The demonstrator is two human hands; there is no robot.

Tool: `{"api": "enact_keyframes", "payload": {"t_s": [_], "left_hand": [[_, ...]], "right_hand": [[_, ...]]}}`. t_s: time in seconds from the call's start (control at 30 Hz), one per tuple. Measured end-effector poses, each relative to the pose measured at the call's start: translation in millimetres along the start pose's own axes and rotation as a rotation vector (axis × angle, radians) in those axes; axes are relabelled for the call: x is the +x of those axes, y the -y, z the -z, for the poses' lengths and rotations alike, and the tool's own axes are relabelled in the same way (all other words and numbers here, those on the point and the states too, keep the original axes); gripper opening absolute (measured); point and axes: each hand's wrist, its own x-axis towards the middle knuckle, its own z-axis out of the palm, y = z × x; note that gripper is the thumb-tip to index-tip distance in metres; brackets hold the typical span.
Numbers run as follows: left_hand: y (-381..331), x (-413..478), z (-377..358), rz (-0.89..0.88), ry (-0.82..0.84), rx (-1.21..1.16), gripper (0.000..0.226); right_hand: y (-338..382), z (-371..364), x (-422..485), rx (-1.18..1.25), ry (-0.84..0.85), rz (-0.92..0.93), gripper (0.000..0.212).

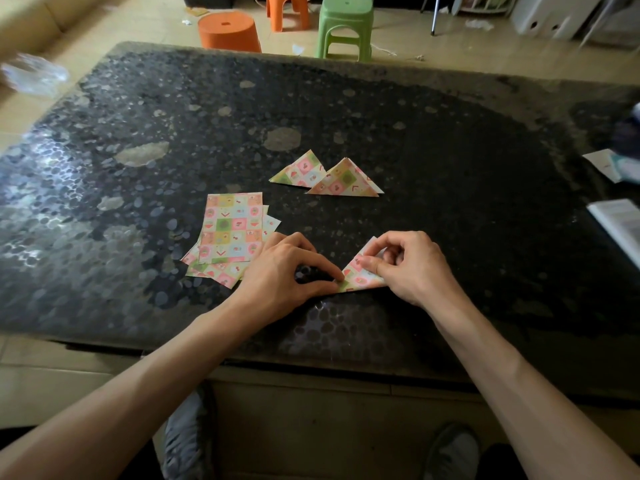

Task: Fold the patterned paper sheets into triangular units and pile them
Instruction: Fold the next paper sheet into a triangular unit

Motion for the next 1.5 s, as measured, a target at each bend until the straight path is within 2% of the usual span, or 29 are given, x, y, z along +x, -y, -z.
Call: {"api": "enact_keyframes", "payload": {"t_s": [0.6, 0.9, 1.2, 1.5], "left_hand": [[-0.9, -0.1, -0.6, 0.0, -0.005, 0.007, 0.018], [1.5, -0.3, -2.5, -0.036, -0.03, 0.049, 0.02], [5.1, 2.5, -3.0, -0.04, -0.018, 0.083, 0.026], [8.1, 2.5, -4.4, -0.051, -0.042, 0.085, 0.028]], "right_hand": [[-4.0, -2.9, 3.8, -0.015, -0.016, -0.005, 0.013], [-7.2, -1.5, -1.1, -0.019, -0.021, 0.061, 0.012], [-28.8, -13.1, -27.4, -0.039, -0.074, 0.3, 0.042], [-31.5, -32.5, -31.9, -0.157, -0.263, 0.328, 0.063]]}}
